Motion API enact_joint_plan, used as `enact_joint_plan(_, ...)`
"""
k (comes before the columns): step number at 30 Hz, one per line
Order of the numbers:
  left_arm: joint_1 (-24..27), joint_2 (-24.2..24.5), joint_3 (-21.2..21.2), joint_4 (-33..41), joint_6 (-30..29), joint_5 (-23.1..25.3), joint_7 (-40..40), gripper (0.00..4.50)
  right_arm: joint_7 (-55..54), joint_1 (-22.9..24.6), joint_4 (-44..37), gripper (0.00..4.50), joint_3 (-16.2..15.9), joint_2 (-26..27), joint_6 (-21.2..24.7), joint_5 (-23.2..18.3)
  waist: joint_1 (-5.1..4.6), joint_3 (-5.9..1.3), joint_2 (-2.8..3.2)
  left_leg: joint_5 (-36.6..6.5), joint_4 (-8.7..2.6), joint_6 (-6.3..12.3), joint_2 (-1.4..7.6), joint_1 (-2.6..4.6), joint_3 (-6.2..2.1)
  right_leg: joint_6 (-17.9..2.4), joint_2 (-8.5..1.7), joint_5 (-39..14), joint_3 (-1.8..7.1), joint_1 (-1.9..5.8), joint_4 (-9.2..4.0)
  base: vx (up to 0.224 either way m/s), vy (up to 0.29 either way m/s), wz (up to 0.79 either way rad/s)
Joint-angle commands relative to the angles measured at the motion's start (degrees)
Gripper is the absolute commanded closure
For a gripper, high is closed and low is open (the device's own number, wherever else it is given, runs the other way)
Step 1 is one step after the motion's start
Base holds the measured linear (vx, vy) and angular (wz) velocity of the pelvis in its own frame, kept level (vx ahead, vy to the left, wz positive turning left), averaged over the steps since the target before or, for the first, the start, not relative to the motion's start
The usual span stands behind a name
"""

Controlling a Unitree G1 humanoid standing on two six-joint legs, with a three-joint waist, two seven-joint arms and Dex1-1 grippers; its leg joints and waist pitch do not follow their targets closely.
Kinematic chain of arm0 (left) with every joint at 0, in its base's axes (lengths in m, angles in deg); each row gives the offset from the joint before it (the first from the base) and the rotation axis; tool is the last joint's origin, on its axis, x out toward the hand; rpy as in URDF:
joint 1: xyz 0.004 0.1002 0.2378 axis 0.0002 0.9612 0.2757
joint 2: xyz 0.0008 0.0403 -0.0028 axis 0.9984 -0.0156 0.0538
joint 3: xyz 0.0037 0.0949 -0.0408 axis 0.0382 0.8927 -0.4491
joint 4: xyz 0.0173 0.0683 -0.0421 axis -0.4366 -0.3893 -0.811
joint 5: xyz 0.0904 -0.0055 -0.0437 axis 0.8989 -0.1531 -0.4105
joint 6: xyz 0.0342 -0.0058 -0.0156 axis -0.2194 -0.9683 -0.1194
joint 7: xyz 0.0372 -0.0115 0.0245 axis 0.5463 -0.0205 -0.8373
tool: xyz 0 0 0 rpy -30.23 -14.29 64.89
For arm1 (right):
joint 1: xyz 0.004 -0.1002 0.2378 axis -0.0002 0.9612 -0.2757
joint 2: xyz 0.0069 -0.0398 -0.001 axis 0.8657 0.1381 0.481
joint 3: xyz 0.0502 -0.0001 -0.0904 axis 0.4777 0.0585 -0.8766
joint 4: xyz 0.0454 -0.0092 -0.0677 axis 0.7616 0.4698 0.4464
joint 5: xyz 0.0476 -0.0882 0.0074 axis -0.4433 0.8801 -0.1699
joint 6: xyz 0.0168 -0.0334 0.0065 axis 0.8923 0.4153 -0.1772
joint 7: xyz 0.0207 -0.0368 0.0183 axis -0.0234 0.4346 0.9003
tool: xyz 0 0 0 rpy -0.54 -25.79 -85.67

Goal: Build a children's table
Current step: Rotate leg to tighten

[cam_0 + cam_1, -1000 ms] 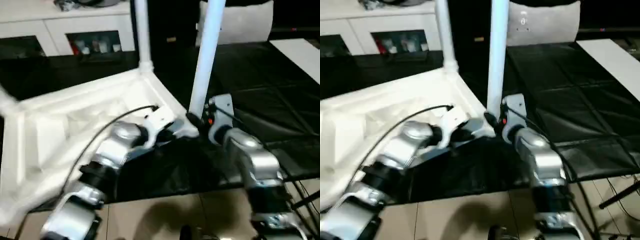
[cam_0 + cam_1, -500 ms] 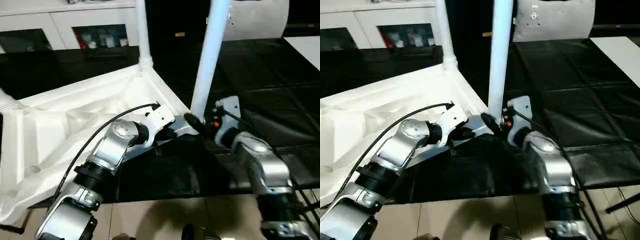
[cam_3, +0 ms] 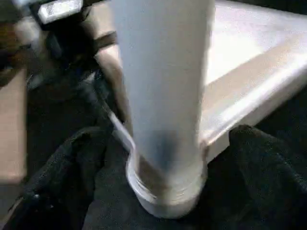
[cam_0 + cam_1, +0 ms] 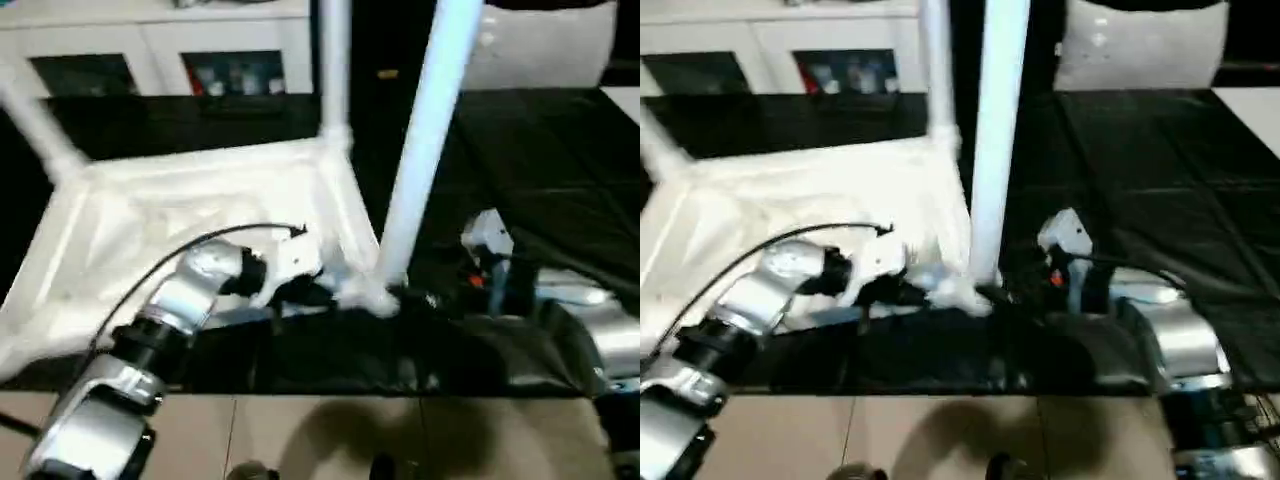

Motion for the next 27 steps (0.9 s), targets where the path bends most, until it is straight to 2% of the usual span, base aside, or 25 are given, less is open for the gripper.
enact_joint_plan(1, -2.1, -0.37, 1.88, 0.97, 2.95, -0.2, 3.02, 4.5, 2.03, -0.68, 0.21, 0.03, -1.3, -0.27, -1.09, -0.57, 0.04, -5.45, -0.51, -2.32, -3.29, 8.66, 1.43, 0.0, 0.61, -3.35, -3.54, -17.5, 3.93, 4.73, -3.2, 0.0, 0.0, 0.0)
enact_joint_plan(2, -2.22, 0.03, 2.59, 0.7, 4.83, -0.19, 5.19, 4.5, 5.49, -1.14, 0.83, 0.2, -2.56, -1.03, -1.43, -1.06, 0.57, -5.59, -0.67, -1.93, -3.26, 8.77, 1.39, 0.02, 0.65, -3.7, -3.52, -17.26, 3.87, 4.76, -3.06, 0.0, 0.0, 0.0)
enact_joint_plan(7, -1.98, 0.64, 4.0, 1.33, 7.51, -0.19, 8.64, 4.5, 9.25, -2.27, 1.77, 0.57, -4.34, -1.29, -0.21, -2.1, 1.47, -5.61, -0.74, -0.98, -3.3, 8.63, 1.8, -0.05, 0.64, -4.61, -3.74, -16.27, 4.18, 4.7, -2.75, 0.0, 0.0, 0.0)
enact_joint_plan(8, -1.94, 0.67, 4.17, 1.38, 7.89, -0.23, 8.86, 4.5, 9.58, -2.42, 1.89, 0.65, -4.67, -1.31, 0.01, -2.24, 1.61, -5.61, -1.13, -1.39, -3.34, 8.37, 1.72, -0.08, 0.74, -4.39, -3.7, -17.14, 4.13, 4.78, -2.87, 0.0, 0.0, 0.0)
enact_joint_plan(10, -1.93, 0.61, 4.3, 1.32, 8.36, -0.29, 9.05, 4.5, 10.12, -2.59, 2.14, 0.73, -5.06, -1.25, 0.04, -2.21, 1.88, -5.52, -0.99, -1.97, -3.39, 7.76, 1.57, 0.0, 0.86, -3.78, -3.77, -18.97, 4.09, 4.73, -3.09, 0.0, 0.0, 0.0)
enact_joint_plan(11, -1.93, 0.59, 4.34, 1.3, 8.52, -0.3, 9.12, 4.5, 10.32, -2.65, 2.23, 0.95, -5.2, -1.22, 0.04, -2.2, 1.9, -5.53, -0.99, -2.29, -3.4, 7.39, 1.49, -0.03, 0.87, -3.33, -3.73, -19.73, 4.02, 4.8, -3.22, 0.0, 0.0, 0.0)
enact_joint_plan(14, -1.97, 0.5, 4.37, 0.92, 9.22, -0.34, 9.38, 4.5, 11.28, -2.9, 2.63, 1.18, -5.77, -1.18, 0.1, -2.24, 1.85, -5.53, -1.1, -2.86, -3.44, 6.88, 1.35, -0.07, 0.92, -2.26, -3.6, -21.07, 3.83, 4.81, -3.47, 0.0, 0.0, 0.0)
enact_joint_plan(15, -1.98, 0.5, 4.35, 0.67, 9.64, -0.37, 9.56, 4.5, 11.87, -2.98, 2.78, 1.18, -6.12, -1.36, -0.04, -2.21, 1.83, -5.55, -1.11, -2.81, -3.44, 6.84, 1.38, -0.05, 0.9, -2.15, -3.59, -21.06, 3.83, 4.8, -3.47, 0.0, 0.0, 0.0)
enact_joint_plan(16, -2.0, 0.5, 4.34, 0.49, 9.92, -0.39, 9.68, 4.5, 12.24, -3.03, 2.88, 1.38, -6.31, -1.47, -0.13, -2.19, 1.85, -5.61, -1.22, -2.46, -3.41, 6.86, 1.33, -0.12, 0.89, -2.04, -3.57, -20.76, 3.83, 4.83, -3.41, 0.0, 0.0, 0.0)
enact_joint_plan(22, -2.18, 0.78, 4.18, -0.72, 10.88, -0.12, 9.23, 4.5, 13.86, -2.76, 2.45, 1.9, -6.59, -2.58, 0.1, -2.53, 1.92, -5.66, -1.27, -1.7, -3.34, 7.24, 1.33, -0.28, 0.88, -1.91, -3.5, -19.84, 3.85, 4.83, -3.25, 0.0, 0.0, 0.0)
enact_joint_plan(27, -1.79, 0.39, 3.26, -0.54, 8.94, -0.72, 7.9, 4.5, 13.85, -1.9, 0.38, 2.28, -5.96, -1.64, 3.29, -5.38, 1.86, -5.52, -1.32, -2.46, -3.41, 6.75, 1.21, -0.13, 0.99, -1.1, -3.41, -21.89, 3.71, 4.79, -3.67, 0.0, 0.0, 0.0)
